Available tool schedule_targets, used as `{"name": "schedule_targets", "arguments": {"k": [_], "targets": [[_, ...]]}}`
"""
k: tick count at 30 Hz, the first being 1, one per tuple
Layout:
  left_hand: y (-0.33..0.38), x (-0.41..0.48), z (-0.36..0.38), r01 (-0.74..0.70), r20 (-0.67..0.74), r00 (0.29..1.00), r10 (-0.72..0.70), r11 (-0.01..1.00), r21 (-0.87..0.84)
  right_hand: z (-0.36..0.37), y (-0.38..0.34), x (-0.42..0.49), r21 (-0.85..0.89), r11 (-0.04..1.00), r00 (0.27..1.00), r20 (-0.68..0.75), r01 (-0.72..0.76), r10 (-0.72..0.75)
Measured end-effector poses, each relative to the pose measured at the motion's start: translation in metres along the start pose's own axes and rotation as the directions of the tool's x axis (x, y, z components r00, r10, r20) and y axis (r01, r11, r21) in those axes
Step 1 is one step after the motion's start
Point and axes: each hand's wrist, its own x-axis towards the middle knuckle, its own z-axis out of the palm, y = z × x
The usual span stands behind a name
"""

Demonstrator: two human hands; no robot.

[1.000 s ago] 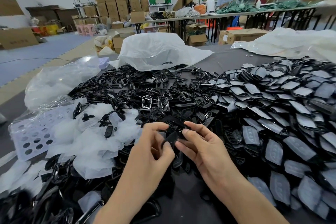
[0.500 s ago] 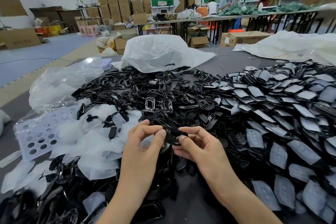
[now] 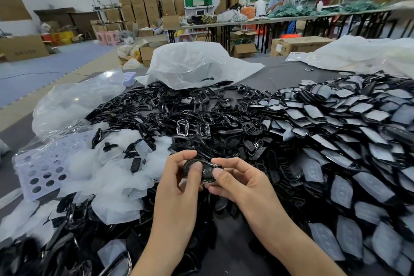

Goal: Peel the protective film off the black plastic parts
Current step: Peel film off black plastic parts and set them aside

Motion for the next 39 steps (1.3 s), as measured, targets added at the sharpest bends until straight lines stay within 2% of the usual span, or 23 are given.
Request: {"name": "schedule_targets", "arguments": {"k": [4, 7, 9, 12, 14, 16, 18, 20, 29, 35, 37, 39], "targets": [[0.003, 0.006, -0.009, 0.001, 0.1, 0.995, -0.012, 0.995, 0.104, -0.002, -0.001, 0.001, -0.053, 0.998, 1.0, 0.009, 0.016, -0.015], [0.005, 0.002, -0.01, -0.113, 0.09, 0.992, 0.087, 0.935, 0.337, -0.001, 0.004, 0.001, -0.162, 0.986, 0.999, 0.016, 0.034, -0.031], [0.006, -0.001, -0.01, -0.21, 0.117, 0.978, 0.175, 0.839, 0.502, -0.001, 0.006, 0.002, -0.244, 0.969, 0.999, -0.006, 0.046, -0.049], [0.004, 0.002, -0.019, -0.215, 0.112, 0.976, 0.186, 0.757, 0.617, -0.008, 0.002, 0.006, -0.247, 0.966, 0.99, -0.093, 0.076, -0.102], [-0.001, 0.006, -0.025, -0.226, 0.124, 0.971, 0.205, 0.61, 0.759, -0.015, -0.003, 0.009, -0.218, 0.971, 0.975, -0.176, 0.093, -0.133], [-0.006, 0.009, -0.029, -0.188, 0.137, 0.98, 0.147, 0.434, 0.881, -0.022, -0.006, 0.01, -0.213, 0.971, 0.96, -0.233, 0.107, -0.157], [-0.009, 0.011, -0.031, -0.121, 0.121, 0.992, 0.024, 0.376, 0.919, -0.024, -0.006, 0.01, -0.231, 0.967, 0.953, -0.253, 0.109, -0.167], [-0.011, 0.012, -0.033, -0.111, 0.125, 0.992, -0.012, 0.376, 0.92, -0.024, -0.004, 0.009, -0.239, 0.965, 0.955, -0.249, 0.102, -0.163], [-0.02, 0.014, -0.032, -0.177, 0.16, 0.984, 0.078, 0.343, 0.922, -0.021, -0.001, 0.01, -0.21, 0.971, 0.965, -0.211, 0.11, -0.155], [-0.022, 0.025, -0.023, -0.207, 0.146, 0.975, 0.167, 0.448, 0.87, -0.017, -0.001, 0.009, -0.219, 0.971, 0.968, -0.207, 0.097, -0.143], [-0.022, 0.025, -0.023, -0.232, 0.126, 0.965, 0.229, 0.53, 0.815, -0.016, -0.001, 0.009, -0.215, 0.973, 0.968, -0.212, 0.088, -0.135], [-0.017, 0.023, -0.022, -0.238, 0.075, 0.962, 0.262, 0.672, 0.701, -0.017, -0.003, 0.009, -0.149, 0.986, 0.968, -0.226, 0.08, -0.113]]}}
